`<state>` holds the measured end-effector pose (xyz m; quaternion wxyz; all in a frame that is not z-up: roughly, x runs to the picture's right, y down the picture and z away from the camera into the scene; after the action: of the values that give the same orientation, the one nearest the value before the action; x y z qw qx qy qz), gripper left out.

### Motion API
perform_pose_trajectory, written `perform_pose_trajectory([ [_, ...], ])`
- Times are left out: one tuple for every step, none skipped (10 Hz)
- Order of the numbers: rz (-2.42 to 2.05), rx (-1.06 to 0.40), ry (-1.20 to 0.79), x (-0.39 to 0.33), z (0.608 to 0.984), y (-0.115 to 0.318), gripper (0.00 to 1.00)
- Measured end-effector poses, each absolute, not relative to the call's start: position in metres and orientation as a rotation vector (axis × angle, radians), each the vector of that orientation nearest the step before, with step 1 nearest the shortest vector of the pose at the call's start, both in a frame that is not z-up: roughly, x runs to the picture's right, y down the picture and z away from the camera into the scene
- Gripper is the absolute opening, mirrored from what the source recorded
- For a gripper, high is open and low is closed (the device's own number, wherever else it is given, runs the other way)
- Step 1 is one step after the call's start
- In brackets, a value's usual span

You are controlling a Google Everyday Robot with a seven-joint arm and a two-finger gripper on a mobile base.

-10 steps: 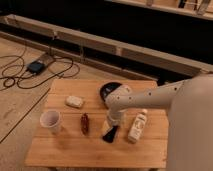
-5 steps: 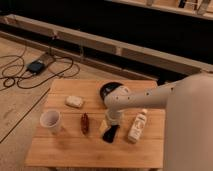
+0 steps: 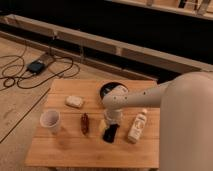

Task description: Place the eraser on the white sponge

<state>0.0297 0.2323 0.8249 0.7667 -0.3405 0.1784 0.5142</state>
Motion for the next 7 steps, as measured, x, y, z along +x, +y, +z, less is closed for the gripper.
perform_pose_trajectory([
  [1.114,-0.741,0.396,0.029,0.825,0.233,0.74],
  [1.112,-0.744,0.403,0.028,0.824,0.235,0.74],
  [1.11,-0.75,0.414,0.027,0.823,0.237,0.74],
  [1.111,-0.757,0.425,0.026,0.822,0.239,0.74],
  [1.109,-0.763,0.433,0.025,0.821,0.241,0.74],
  [1.108,-0.768,0.442,0.024,0.82,0.242,0.74],
  [1.107,-0.771,0.448,0.024,0.82,0.244,0.7],
])
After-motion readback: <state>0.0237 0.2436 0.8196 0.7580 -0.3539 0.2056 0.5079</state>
